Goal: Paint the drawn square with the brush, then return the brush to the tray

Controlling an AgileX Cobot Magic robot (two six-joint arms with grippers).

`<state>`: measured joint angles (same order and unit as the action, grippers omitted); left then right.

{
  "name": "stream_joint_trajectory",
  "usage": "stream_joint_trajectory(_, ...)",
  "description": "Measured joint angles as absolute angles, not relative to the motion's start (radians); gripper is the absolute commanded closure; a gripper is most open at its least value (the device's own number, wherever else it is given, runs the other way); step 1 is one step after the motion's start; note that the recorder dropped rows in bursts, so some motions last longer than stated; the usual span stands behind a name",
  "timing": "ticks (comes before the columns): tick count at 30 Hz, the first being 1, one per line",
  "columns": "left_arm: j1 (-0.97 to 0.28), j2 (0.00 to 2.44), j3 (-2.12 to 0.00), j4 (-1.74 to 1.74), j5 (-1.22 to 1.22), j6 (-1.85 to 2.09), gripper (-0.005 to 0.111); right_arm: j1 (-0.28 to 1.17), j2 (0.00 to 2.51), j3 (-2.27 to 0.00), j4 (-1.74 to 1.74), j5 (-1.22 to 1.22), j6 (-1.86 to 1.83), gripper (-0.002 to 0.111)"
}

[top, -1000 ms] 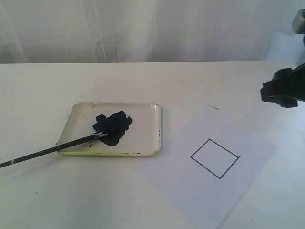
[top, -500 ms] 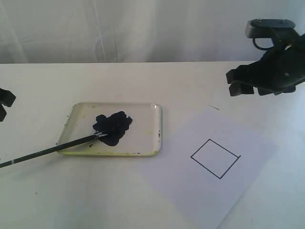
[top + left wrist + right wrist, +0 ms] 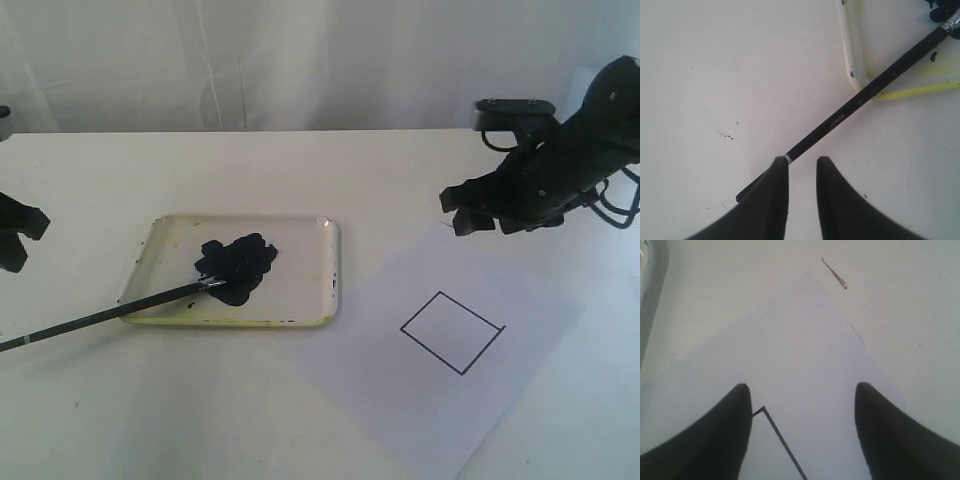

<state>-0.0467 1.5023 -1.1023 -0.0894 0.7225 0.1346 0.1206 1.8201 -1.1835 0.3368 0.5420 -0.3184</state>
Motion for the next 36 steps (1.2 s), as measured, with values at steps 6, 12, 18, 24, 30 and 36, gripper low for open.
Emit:
stream_joint_trajectory(6,-0.047,1.521,-1.102,-0.089,0.719,0.152,0.08,0.121,1.875,-1.183,0.361,0.521,-0.445,0.053)
stream_joint_trajectory(12,-0.047,1.531,-1.102,-0.089,0.718,0.159,0.08,0.121,1.924,-1.183,0.365,0.493,-0.503,0.053)
stream_joint_trajectory(18,-0.047,1.531,-1.102,-0.089,0.718,0.161,0.08,0.121,1.946,-1.185,0.365,0.45,-0.549,0.053)
stream_joint_trajectory(24,-0.047,1.531,-1.102,-0.089,0.718,0.161,0.08,0.121,1.964,-1.187,0.408,0.45,-0.569,0.053)
stream_joint_trajectory(30,-0.047,1.531,-1.102,-0.089,0.718,0.161,0.08,0.13,1.998,-1.187,0.413,0.45,-0.569,0.053)
stream_joint_trajectory(36,-0.047,1.531,-1.102,-0.089,0.718,0.161,0.08,0.13,2.017,-1.187,0.413,0.413,-0.571,0.053)
